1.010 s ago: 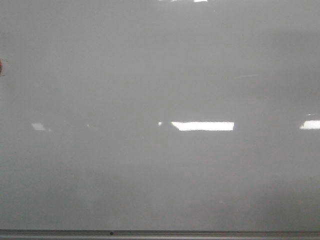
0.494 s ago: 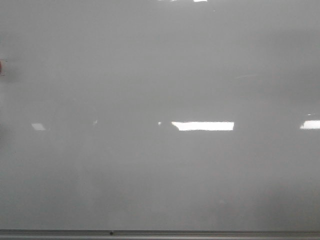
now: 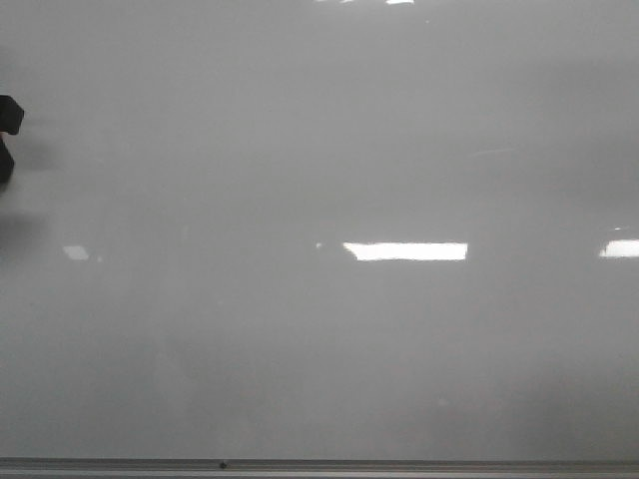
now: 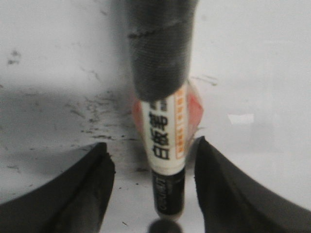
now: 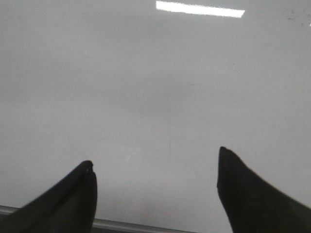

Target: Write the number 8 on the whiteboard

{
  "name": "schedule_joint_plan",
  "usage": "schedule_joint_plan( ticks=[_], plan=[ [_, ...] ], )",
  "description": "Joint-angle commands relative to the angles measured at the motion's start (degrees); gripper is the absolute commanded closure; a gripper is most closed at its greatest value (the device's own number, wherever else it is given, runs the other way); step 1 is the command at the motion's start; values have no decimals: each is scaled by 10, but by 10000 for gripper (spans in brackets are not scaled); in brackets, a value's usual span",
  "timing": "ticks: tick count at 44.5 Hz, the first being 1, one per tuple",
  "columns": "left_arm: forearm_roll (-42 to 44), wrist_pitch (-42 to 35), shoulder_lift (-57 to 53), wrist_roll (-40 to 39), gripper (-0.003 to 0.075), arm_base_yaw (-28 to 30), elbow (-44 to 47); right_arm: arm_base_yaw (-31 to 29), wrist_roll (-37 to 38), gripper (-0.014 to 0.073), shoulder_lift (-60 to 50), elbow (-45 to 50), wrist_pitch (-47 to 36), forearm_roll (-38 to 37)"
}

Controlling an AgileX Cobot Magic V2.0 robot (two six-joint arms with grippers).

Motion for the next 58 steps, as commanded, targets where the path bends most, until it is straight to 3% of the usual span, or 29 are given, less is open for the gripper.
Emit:
schedule_joint_plan(
  ticks=[1, 12, 22, 29, 38, 44, 51, 58],
  plan=[
    [-4, -45, -15, -1, 482, -2, -18, -1, -5, 50, 3, -19, -39, -1],
    [-4, -21, -16, -1, 622, -2, -18, -1, -5, 50, 3, -19, -44, -1],
    [-4, 63, -75, -1, 714, -2, -18, -1, -4, 50, 2, -46, -33, 0],
    [-2, 138, -138, 11, 739, -2, -31, -1, -4, 50, 2, -85, -6, 0],
    [-25, 299, -189, 132, 739, -2, -96, -2, -4, 50, 20, -128, 43, 0],
    [-107, 406, -189, 263, 739, -2, -145, -2, -4, 50, 64, -156, 78, 0],
    [-243, 465, -187, 434, 739, -7, -155, -1, -6, 50, 135, -187, 126, 0],
    [-267, 473, -175, 478, 739, -67, -155, -1, -56, 50, 200, -207, 146, 37]
  ],
)
